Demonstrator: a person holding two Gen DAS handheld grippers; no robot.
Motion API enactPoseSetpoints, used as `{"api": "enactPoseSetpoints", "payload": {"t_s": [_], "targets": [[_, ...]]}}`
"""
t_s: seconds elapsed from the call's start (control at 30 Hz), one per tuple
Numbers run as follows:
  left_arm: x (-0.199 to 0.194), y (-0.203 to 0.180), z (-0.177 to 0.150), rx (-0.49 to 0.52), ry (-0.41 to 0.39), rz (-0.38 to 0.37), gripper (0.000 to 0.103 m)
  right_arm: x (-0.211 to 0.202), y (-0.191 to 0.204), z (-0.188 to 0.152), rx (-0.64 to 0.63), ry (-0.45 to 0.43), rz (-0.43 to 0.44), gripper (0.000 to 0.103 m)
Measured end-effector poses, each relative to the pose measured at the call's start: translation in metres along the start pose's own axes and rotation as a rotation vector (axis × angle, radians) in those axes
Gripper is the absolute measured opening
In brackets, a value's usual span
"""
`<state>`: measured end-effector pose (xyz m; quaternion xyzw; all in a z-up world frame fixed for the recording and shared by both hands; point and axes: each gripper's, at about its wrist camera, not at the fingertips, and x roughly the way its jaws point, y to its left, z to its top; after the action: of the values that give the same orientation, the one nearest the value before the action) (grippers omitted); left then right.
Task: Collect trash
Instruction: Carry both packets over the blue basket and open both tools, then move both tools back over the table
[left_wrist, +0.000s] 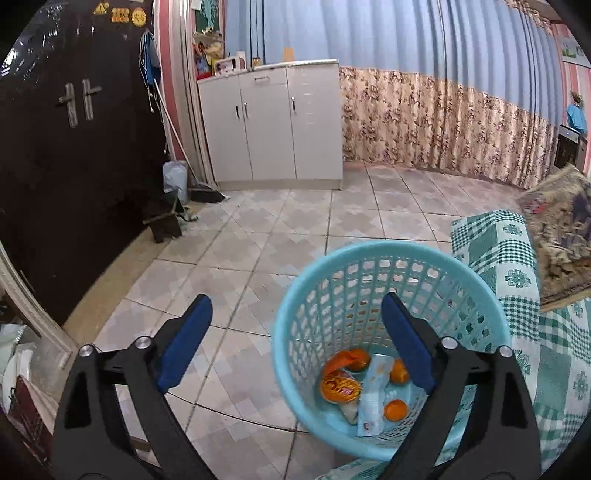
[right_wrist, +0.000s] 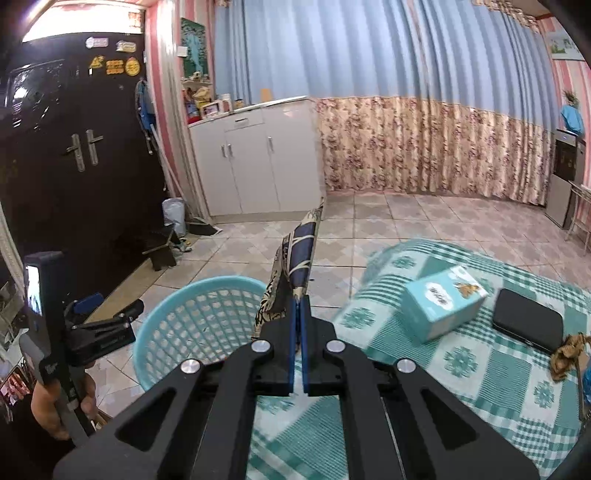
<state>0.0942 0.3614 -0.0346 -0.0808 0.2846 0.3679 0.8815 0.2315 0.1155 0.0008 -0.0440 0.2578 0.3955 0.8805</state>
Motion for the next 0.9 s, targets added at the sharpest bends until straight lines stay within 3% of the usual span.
{"api": "enactPoseSetpoints", "payload": {"t_s": [0.33,0.57,0.6,0.63,0.67,0.77,0.9], "targets": [[0.007,0.03,-0.008,-0.044,0.027,0.021,0.093,0.084,0.052,-0.026,-0.05,0.177,0.053,0.003],[0.008,0.039,-0.005,-0.059,0.025,0.048,0.093,0.105,0.064,-0.032,-0.08,0.211,0.017,0.008],[0.007,0.038,-0.004,-0.062,0.025,0.047,0.093,0.105,0.065,-0.033,-0.091,0.211,0.004,0.022],[0.007,0.038,-0.003,-0.063,0.025,0.049,0.093,0.104,0.064,-0.032,-0.097,0.206,-0.004,0.051],[0.005,0.036,-0.002,-0.062,0.024,0.049,0.093,0.1,0.063,-0.033,-0.104,0.188,-0.02,0.061],[0.001,0.028,0.0,-0.045,0.019,0.048,0.093,0.092,0.056,-0.034,-0.119,0.175,-0.049,0.064],[-0.006,0.01,0.003,-0.019,0.011,0.032,0.094,0.07,0.033,-0.031,-0.097,0.137,-0.072,0.083]]}}
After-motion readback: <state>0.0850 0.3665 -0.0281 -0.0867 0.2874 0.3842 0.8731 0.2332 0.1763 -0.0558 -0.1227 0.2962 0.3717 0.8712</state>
